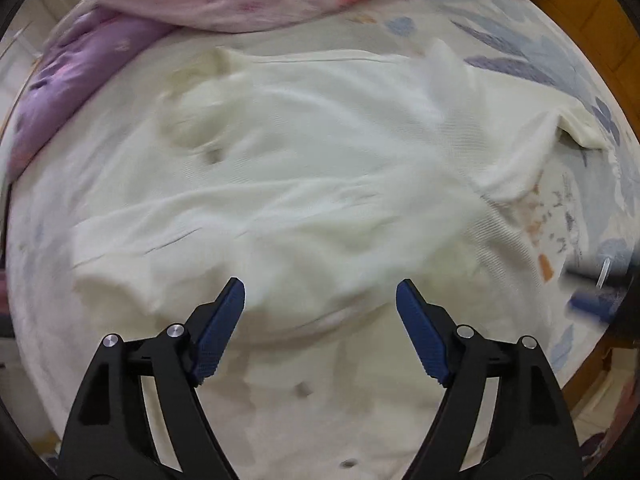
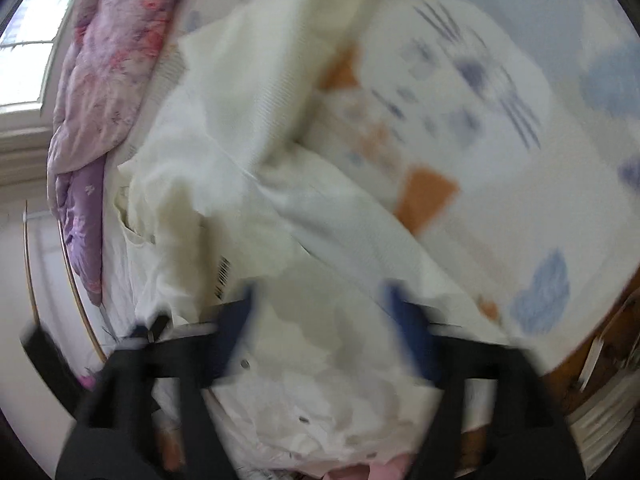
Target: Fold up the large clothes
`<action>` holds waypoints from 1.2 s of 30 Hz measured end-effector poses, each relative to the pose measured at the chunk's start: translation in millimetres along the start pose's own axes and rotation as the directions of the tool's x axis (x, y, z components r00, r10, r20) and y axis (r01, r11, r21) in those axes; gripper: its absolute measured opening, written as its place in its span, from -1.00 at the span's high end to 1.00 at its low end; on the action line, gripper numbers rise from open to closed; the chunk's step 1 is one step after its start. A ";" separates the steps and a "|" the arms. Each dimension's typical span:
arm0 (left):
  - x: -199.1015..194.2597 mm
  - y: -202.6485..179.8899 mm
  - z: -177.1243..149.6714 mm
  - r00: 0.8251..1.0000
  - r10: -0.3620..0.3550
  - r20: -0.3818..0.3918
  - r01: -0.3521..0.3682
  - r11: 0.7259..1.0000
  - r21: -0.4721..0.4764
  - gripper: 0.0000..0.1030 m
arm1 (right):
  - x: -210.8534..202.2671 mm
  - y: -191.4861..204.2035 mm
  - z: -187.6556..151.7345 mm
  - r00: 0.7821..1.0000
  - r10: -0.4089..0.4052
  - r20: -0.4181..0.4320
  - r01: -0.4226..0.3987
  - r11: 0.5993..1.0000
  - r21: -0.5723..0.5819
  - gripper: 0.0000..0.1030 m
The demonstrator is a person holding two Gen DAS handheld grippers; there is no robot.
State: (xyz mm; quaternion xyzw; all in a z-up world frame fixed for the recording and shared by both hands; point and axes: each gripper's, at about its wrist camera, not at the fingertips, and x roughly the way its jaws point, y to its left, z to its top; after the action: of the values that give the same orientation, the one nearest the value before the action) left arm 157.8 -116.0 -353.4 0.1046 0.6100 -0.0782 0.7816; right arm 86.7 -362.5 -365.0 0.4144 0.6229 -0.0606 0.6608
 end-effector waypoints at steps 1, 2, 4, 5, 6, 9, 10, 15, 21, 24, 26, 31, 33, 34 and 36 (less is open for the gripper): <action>-5.6 18.1 -8.4 1.000 0.021 -0.008 -0.022 1.000 -0.023 -0.55 | 4.0 17.5 8.4 1.000 0.004 0.011 -0.003 0.999 -0.043 -0.56; -9.6 33.3 -14.0 0.999 0.045 -0.015 -0.046 0.998 -0.045 -0.55 | 10.8 32.3 16.2 1.000 0.017 -0.002 -0.017 0.997 -0.078 -0.56; -14.0 63.3 -24.1 0.997 0.079 -0.019 -0.080 0.992 -0.100 -0.57 | 19.8 50.8 29.5 0.998 0.051 -0.023 -0.054 0.991 -0.125 -0.58; -13.7 79.7 -29.7 0.994 0.102 -0.030 -0.105 0.986 -0.132 -0.59 | 28.1 66.0 34.3 0.998 0.058 -0.022 -0.061 0.986 -0.158 -0.62; -10.6 96.1 -35.7 0.989 0.135 -0.053 -0.142 0.975 -0.169 -0.59 | 38.3 77.2 38.5 0.999 0.035 -0.018 -0.038 0.981 -0.188 -0.62; -1.5 142.3 -48.3 0.984 0.142 -0.110 -0.170 0.937 -0.305 -0.59 | 74.9 103.9 51.2 0.998 -0.046 -0.049 0.031 0.962 -0.271 -0.62; 0.4 157.2 -52.6 0.985 0.127 -0.119 -0.162 0.922 -0.352 -0.59 | 85.6 107.8 53.1 0.996 -0.059 -0.071 0.037 0.958 -0.284 -0.62; 11.6 212.4 -71.8 0.985 0.118 -0.125 -0.166 0.850 -0.500 -0.60 | 139.4 123.8 57.3 0.979 -0.158 -0.130 0.106 0.935 -0.337 -0.63; 51.5 233.0 -92.1 0.985 0.044 -0.165 -0.132 0.810 -0.571 -0.54 | 155.6 141.5 53.8 0.957 -0.291 0.007 0.268 0.873 -0.406 0.75; 60.1 241.3 -101.8 0.979 0.041 -0.200 -0.153 0.795 -0.588 -0.08 | 141.0 149.2 62.2 0.958 -0.283 0.047 0.278 0.876 -0.394 0.82; 56.6 248.1 -110.1 0.984 0.023 -0.178 -0.127 0.787 -0.604 -0.08 | 120.9 157.9 74.4 0.959 -0.259 0.115 0.284 0.877 -0.389 0.83; 55.2 251.5 -120.4 0.982 0.029 -0.186 -0.131 0.816 -0.563 -0.12 | 98.3 186.4 109.6 0.942 -0.267 0.203 0.331 0.840 -0.429 0.73; 56.3 249.5 -118.8 0.978 0.036 -0.207 -0.143 0.834 -0.533 -0.12 | 124.3 185.8 119.9 0.890 -0.419 0.181 0.454 0.776 -0.437 0.23; 51.2 248.8 -115.8 0.978 0.037 -0.207 -0.143 0.837 -0.527 -0.12 | 127.2 181.2 119.8 0.873 -0.455 0.177 0.484 0.756 -0.440 0.12; 33.9 245.6 -106.3 0.984 0.050 -0.169 -0.131 0.850 -0.510 -0.12 | 125.3 177.0 113.5 0.880 -0.441 0.174 0.470 0.762 -0.445 -0.24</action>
State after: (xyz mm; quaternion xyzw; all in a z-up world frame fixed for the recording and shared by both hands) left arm 127.8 148.9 -394.5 -0.0760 0.6596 0.1343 0.7356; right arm 307.2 -263.6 -404.5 0.0739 0.6803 -0.0769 0.7251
